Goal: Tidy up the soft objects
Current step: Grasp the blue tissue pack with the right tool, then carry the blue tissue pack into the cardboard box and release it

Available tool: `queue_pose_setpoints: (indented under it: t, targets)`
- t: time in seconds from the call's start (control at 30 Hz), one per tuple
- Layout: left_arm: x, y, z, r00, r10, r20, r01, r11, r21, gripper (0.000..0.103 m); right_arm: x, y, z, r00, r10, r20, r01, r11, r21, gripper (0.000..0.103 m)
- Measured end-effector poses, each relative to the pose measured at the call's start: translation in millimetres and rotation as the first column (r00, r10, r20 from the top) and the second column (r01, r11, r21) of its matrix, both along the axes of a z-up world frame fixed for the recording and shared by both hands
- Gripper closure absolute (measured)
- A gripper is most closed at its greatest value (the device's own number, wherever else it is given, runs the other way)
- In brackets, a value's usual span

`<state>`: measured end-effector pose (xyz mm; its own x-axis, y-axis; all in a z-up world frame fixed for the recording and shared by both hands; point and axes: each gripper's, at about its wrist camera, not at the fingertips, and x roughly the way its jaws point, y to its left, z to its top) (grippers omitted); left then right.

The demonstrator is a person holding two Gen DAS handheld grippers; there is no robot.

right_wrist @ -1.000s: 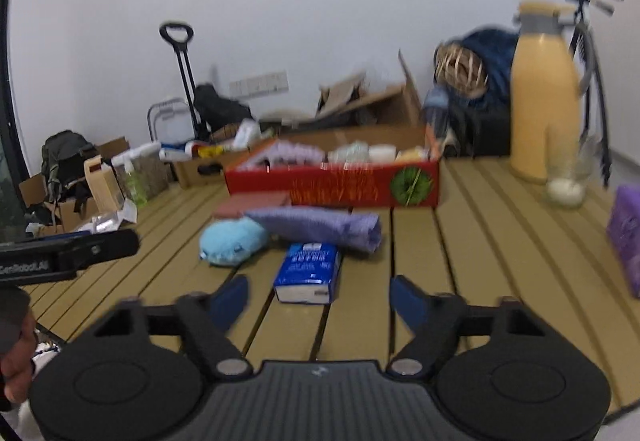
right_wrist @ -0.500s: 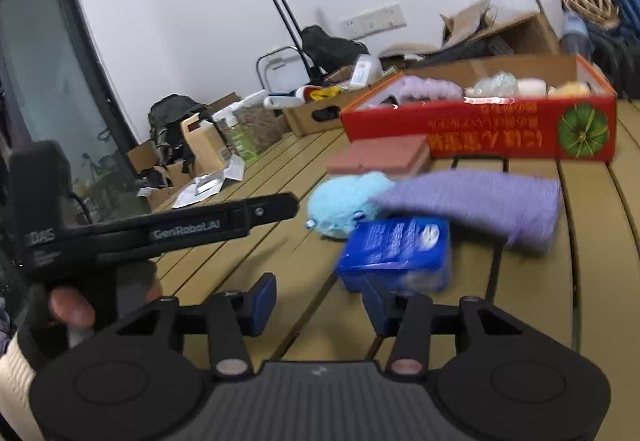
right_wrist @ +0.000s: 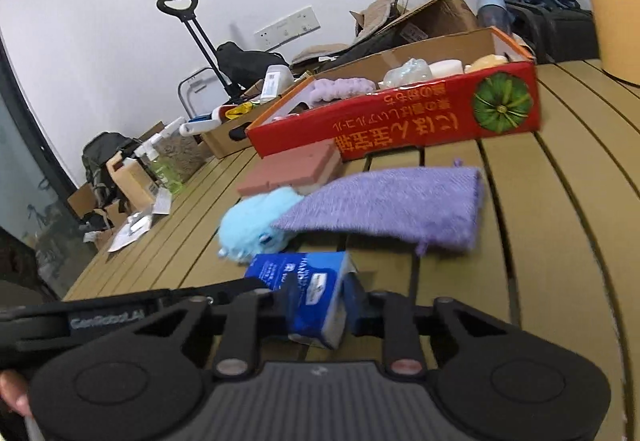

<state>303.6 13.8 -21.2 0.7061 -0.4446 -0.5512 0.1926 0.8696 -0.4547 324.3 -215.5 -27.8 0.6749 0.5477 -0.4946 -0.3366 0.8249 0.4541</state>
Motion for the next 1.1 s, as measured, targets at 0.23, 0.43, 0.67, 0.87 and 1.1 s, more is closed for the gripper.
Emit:
queue_pose_setpoints:
  t: [0.23, 0.43, 0.67, 0.87, 1.1]
  targets:
    - [-9.0, -10.6, 0.1, 1.000, 0.005, 0.016, -0.005, 1.000, 0.025, 0.079, -9.7, -8.9, -5.3, 0.999, -0.020, -0.040, 0.021, 1.000, 0.020, 0.084]
    - [-6.8, -12.1, 57.2, 0.978, 0.015, 0.209, -0.016, 1.000, 0.002, 0.079, -18.4, -9.3, 33.3, 0.996, -0.042, 0.084, 0.039, 0.998, 0.039, 0.084]
    - [122.5, -25.8, 129.9, 0.956, -0.023, 0.292, 0.036, 0.999, -0.040, 0.079, 87.2, -20.7, 114.4, 0.971, -0.075, 0.229, 0.066, 0.997, 0.045, 0.084]
    - [218.0, -39.4, 97.4, 0.991, 0.001, 0.132, 0.003, 1.000, -0.027, 0.079, 196.1, -20.6, 119.4, 0.990, -0.084, 0.114, 0.089, 0.995, -0.041, 0.084]
    - [261.5, -38.1, 41.2, 0.997, -0.060, -0.045, 0.065, 0.989, 0.133, 0.082, 262.1, 7.3, 58.5, 0.994, -0.033, -0.104, 0.012, 0.980, -0.198, 0.084]
